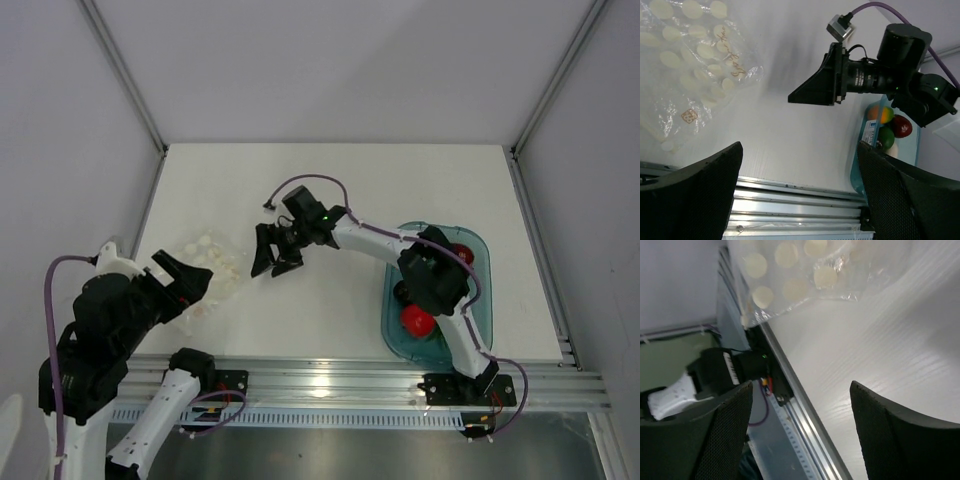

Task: Place the food in the zip-top bag and seal the zipper
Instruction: Pick up the zipper food storage bag at the center of the board.

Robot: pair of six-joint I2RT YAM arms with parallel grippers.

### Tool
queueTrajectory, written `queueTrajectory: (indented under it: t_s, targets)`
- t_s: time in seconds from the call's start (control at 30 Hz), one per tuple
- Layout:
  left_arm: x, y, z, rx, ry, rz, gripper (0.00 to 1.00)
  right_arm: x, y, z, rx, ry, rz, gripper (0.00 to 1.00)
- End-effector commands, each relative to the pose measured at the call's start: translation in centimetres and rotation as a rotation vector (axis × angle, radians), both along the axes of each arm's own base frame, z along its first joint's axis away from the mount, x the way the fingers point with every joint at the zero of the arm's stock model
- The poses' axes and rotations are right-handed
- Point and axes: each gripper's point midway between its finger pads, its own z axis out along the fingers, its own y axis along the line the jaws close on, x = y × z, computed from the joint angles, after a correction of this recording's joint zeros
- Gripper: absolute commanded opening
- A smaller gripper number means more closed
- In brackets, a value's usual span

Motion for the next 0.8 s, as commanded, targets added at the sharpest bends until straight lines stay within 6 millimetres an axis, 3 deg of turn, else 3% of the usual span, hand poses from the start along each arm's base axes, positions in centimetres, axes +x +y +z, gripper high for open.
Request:
queueTrajectory:
  t_s: [0.0,0.07,0.13,0.17,0.23,0.3,0.37,0.4,0.77]
  targets:
    - [-1.1,1.2,0.0,0.038,0.014,0.036,0.96,-2.7,2.0,-0.1,-0.055,-0.147,0.133,0.8]
    - [-1.7,0.9,1.3,-0.003,-0.064,0.029,0.95,-3.4,3.2,-0.6,-0.063,-0.241,0.211,0.81]
    - [-2.2,0.7,2.1,-0.041,-0.128,0.022,0.91,-4.4,4.2,0.1,0.001,-0.164,0.235,0.81]
    - [-2.8,0.9,2.9,-0.066,-0.186,0.027,0.88,-5.0,4.4,-0.6,0.021,-0.098,0.239,0.81]
    - [-3.0,1.0,2.8,-0.107,-0.198,0.052,0.85,-6.0,5.8,1.3,0.144,0.011,0.241,0.82]
    - [-3.3,0.9,2.9,-0.126,-0.196,0.058,0.85,-6.6,6.4,0.5,0.147,0.073,0.213,0.84]
    - [-3.2,0.9,2.7,-0.123,-0.17,0.06,0.85,-6.6,7.5,0.8,0.164,0.134,0.172,0.91]
    - [-3.4,0.9,2.7,-0.118,-0.144,0.062,0.85,-6.7,8.0,0.0,0.141,0.156,0.15,0.95]
    - [-3.3,1.8,2.8,-0.13,-0.082,0.142,0.86,-4.0,9.5,-4.2,0.002,0.229,-0.207,0.98]
